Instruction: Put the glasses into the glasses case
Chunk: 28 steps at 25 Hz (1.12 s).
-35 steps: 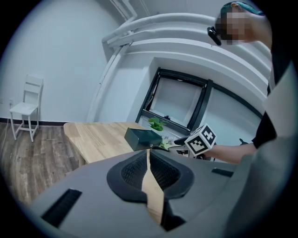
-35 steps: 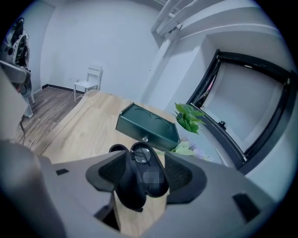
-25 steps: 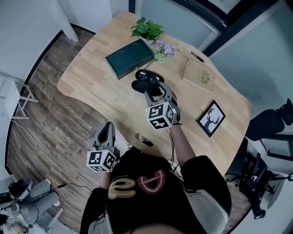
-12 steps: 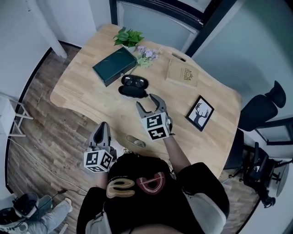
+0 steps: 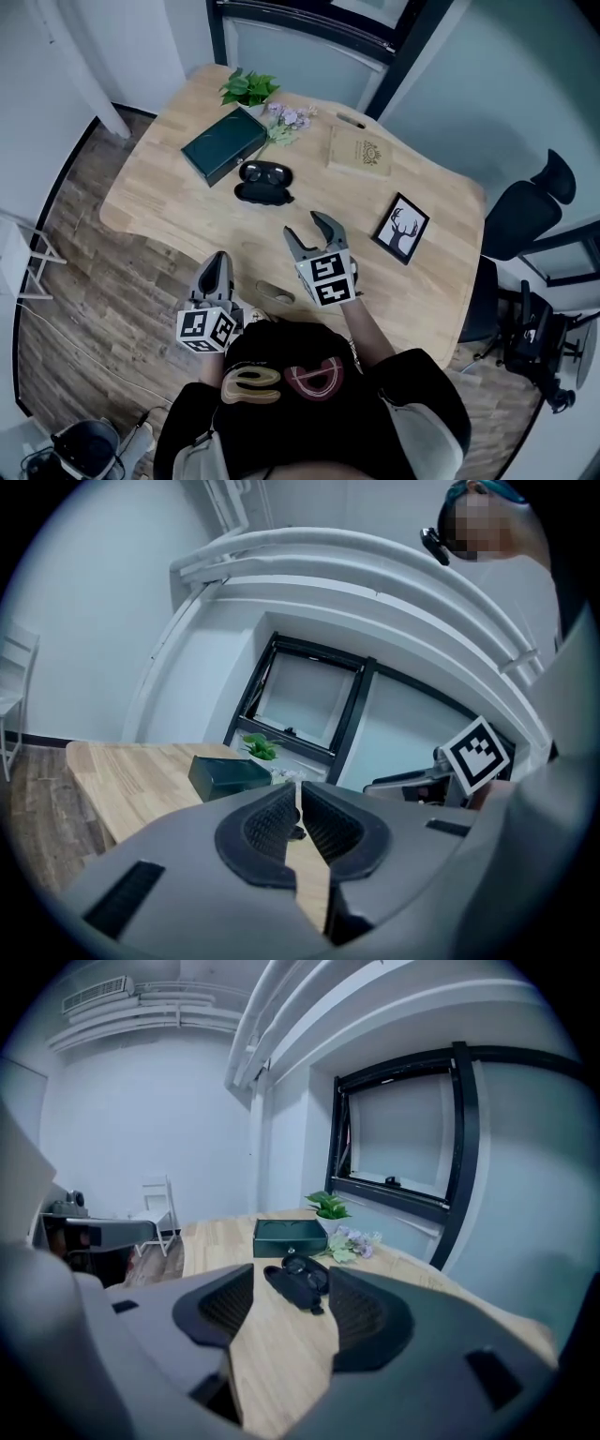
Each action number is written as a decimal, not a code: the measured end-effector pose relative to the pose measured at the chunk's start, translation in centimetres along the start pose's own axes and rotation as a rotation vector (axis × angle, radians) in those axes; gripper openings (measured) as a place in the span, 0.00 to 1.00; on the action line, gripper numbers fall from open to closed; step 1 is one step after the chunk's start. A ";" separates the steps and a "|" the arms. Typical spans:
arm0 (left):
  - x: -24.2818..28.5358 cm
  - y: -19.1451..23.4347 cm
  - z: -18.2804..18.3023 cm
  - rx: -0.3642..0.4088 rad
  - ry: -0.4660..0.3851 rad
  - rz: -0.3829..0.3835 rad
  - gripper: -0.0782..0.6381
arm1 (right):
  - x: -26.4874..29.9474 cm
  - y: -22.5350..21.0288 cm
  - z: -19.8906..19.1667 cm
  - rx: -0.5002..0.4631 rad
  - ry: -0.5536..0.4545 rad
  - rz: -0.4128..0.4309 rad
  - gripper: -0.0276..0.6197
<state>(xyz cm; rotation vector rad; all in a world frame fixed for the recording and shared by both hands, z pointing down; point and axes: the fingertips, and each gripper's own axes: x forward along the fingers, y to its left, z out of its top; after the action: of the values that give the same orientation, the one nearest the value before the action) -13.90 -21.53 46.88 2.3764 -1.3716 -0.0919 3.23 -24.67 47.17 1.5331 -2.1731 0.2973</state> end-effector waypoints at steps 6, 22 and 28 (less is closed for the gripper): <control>-0.3 -0.9 -0.5 0.020 0.011 -0.022 0.15 | -2.2 0.2 -1.5 0.062 -0.014 -0.008 0.43; 0.0 -4.2 -0.6 0.049 0.002 -0.097 0.15 | -4.2 1.6 -3.8 0.152 -0.034 0.062 0.31; 0.3 -4.6 -0.3 0.041 -0.021 -0.113 0.15 | -4.2 0.9 -3.9 0.175 -0.055 0.036 0.17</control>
<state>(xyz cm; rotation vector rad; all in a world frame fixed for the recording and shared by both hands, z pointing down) -9.89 -19.67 45.54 2.4927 -1.2598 -0.1217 4.45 -19.17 48.62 1.6137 -2.2705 0.4741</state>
